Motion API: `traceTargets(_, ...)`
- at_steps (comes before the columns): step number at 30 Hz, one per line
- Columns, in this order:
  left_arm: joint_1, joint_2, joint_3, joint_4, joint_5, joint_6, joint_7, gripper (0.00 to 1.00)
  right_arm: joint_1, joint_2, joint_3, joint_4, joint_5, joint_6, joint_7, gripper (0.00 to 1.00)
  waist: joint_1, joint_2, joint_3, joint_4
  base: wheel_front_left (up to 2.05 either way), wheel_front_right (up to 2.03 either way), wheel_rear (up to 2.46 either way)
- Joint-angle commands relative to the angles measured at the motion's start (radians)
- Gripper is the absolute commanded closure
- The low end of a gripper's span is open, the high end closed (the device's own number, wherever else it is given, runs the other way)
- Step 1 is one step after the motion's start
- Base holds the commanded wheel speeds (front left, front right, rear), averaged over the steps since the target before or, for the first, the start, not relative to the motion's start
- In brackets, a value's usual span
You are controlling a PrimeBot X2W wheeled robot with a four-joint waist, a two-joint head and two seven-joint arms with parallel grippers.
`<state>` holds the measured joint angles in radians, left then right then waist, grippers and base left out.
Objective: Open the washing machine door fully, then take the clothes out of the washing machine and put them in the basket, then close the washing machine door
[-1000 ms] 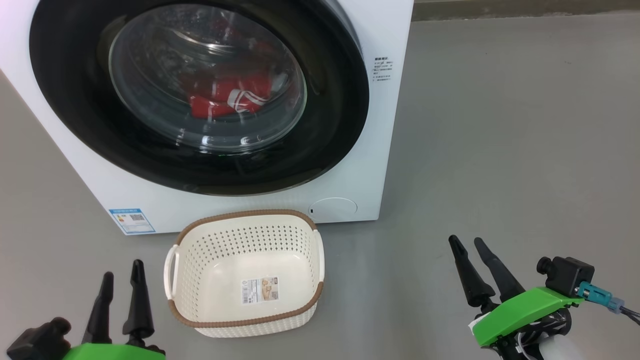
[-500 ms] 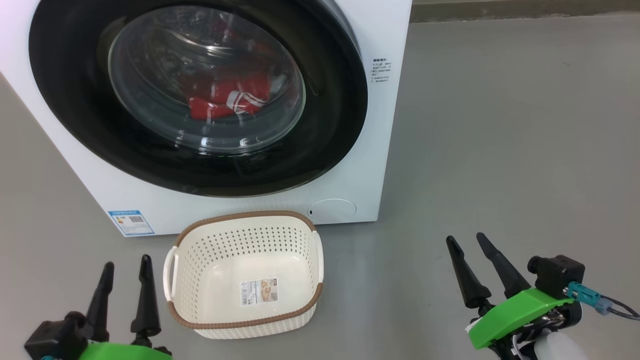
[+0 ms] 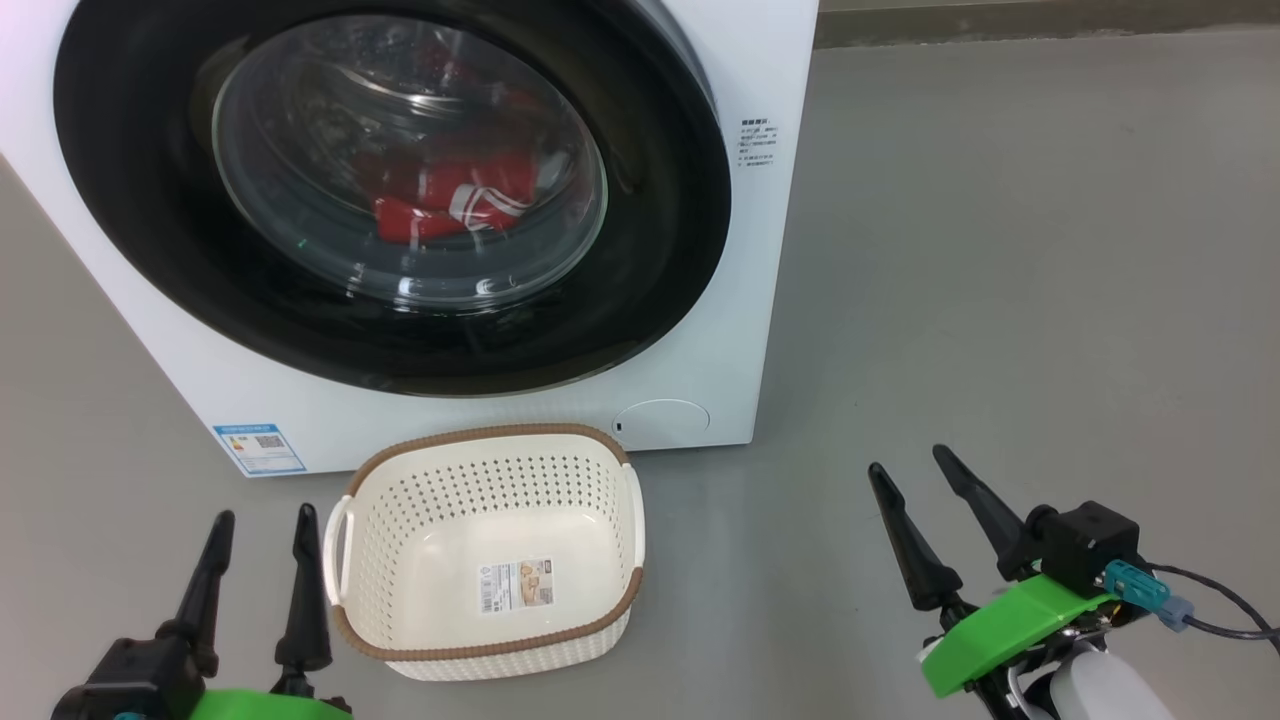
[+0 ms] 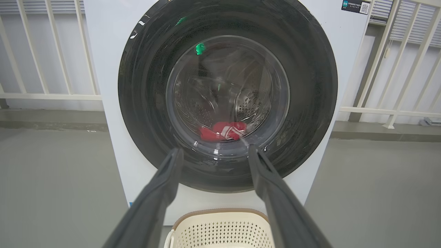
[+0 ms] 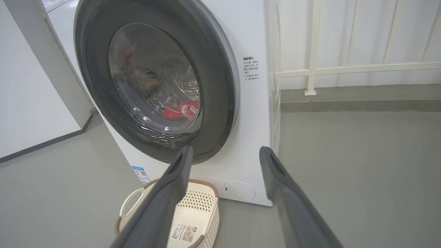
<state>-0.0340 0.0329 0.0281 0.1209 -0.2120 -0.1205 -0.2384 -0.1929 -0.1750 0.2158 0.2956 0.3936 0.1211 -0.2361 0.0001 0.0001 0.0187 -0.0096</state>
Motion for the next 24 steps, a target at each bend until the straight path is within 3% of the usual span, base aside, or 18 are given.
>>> traceTargets(1, -0.041, 0.022, 0.025, -0.035, 0.035, -0.010, -0.016, 0.00, -0.050, -0.012, 0.029, -0.033, -0.040, 0.009, -0.018, 0.00, 0.0000, -0.0001, 0.001, -0.001, 0.00, 0.00, 0.00)
traceTargets(24, -0.043, 0.020, 0.032, -0.035, 0.032, -0.010, -0.023, 0.00, -0.048, -0.004, 0.013, -0.043, -0.065, 0.010, -0.026, 0.00, 0.0000, -0.0001, 0.006, -0.003, 0.00, 0.00, 0.00)
